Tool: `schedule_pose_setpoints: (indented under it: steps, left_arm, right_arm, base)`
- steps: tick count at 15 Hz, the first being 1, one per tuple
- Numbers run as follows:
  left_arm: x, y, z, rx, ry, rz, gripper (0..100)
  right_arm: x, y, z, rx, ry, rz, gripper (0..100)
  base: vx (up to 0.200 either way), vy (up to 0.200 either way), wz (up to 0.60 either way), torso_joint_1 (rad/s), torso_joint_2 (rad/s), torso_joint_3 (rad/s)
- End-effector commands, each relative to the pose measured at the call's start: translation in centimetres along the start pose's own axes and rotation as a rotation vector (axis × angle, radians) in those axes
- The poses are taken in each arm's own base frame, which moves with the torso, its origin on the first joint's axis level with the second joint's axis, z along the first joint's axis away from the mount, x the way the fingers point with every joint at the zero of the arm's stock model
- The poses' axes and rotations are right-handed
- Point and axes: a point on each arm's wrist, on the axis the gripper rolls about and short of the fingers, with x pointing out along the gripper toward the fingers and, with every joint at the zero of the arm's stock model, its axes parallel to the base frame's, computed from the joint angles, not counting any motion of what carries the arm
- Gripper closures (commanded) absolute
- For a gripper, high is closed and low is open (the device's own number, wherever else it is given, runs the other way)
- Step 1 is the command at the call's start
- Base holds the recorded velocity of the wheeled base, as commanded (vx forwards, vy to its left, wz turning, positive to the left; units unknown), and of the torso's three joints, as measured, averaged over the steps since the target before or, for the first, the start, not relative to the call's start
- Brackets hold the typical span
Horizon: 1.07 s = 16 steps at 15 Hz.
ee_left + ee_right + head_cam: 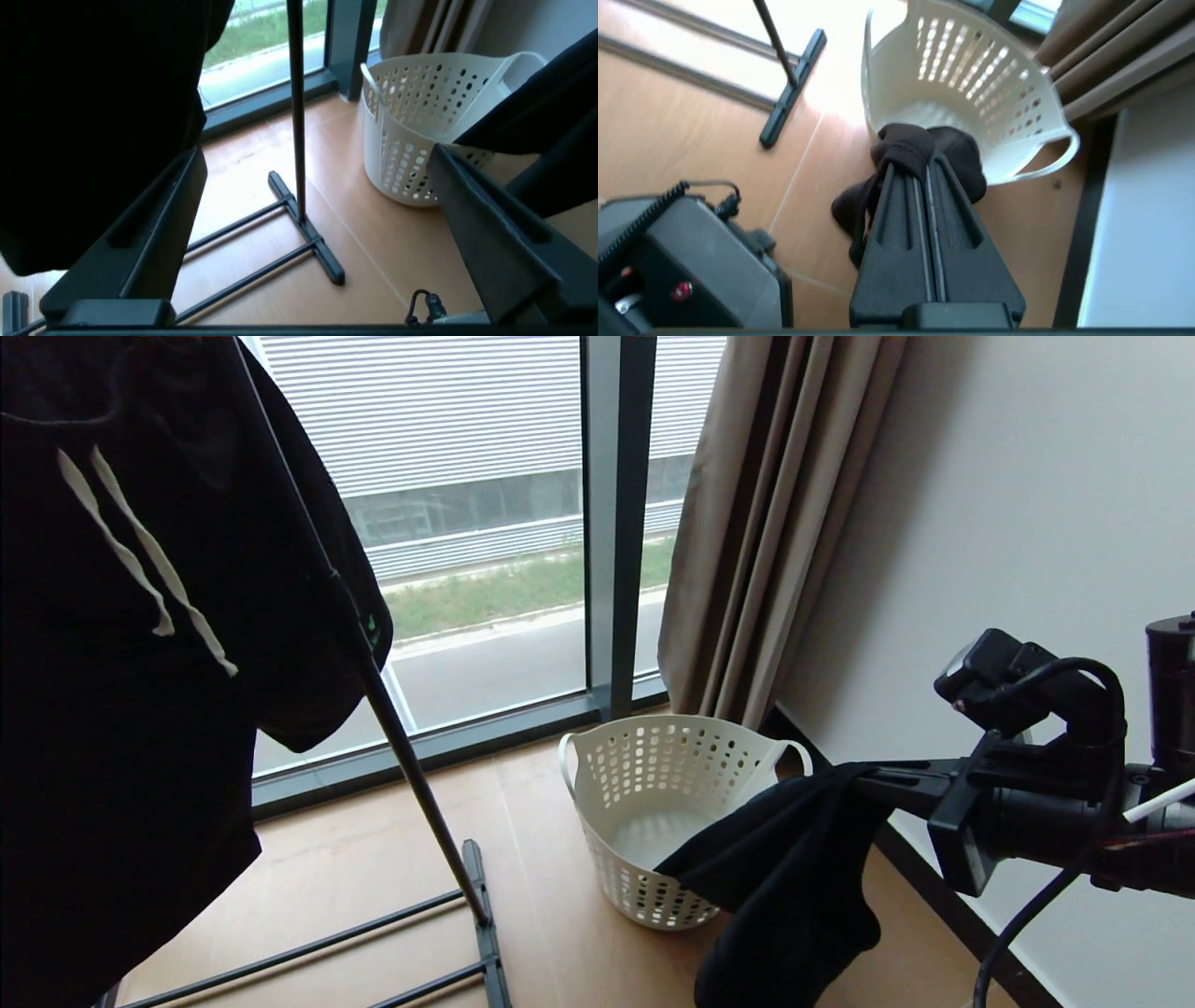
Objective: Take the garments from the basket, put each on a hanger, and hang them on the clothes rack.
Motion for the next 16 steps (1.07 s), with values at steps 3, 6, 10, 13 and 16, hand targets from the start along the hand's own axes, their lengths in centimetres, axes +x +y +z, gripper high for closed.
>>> schedule_pose_setpoints:
  steps: [3,6,10,13,16]
  left_arm:
    - [0.0,0.0,0.0,0.0,0.001,-0.002,0]
    - [0.0,0.0,0.0,0.0,0.001,0.0,0]
    - [0.0,0.0,0.0,0.0,0.001,-0.002,0]
    - [0.0,0.0,0.0,-0.001,0.003,0.003,0]
    - [0.0,0.0,0.0,-0.001,0.003,0.004,0]
  right_arm:
    - [0.0,0.1,-0.5,0.0,0.002,0.0,100]
    - [-0.3,0.2,-0.6,-0.001,-0.003,-0.001,100]
    - [-1.0,0.2,-0.4,-0.002,-0.026,-0.006,100]
    - [-0.9,0.3,-1.0,-0.002,-0.009,-0.002,100]
    - [-1.2,0.3,-1.1,-0.003,-0.015,-0.002,100]
  base:
    - [0.0,0.0,0.0,0.001,0.0,0.207]
    - [0.0,0.0,0.0,0.004,0.0,0.204]
    - [0.0,0.0,0.0,0.026,-0.15,0.077]
    - [0.0,0.0,0.0,0.095,-0.41,-0.12]
    - [0.0,0.0,0.0,0.121,-0.45,-0.219]
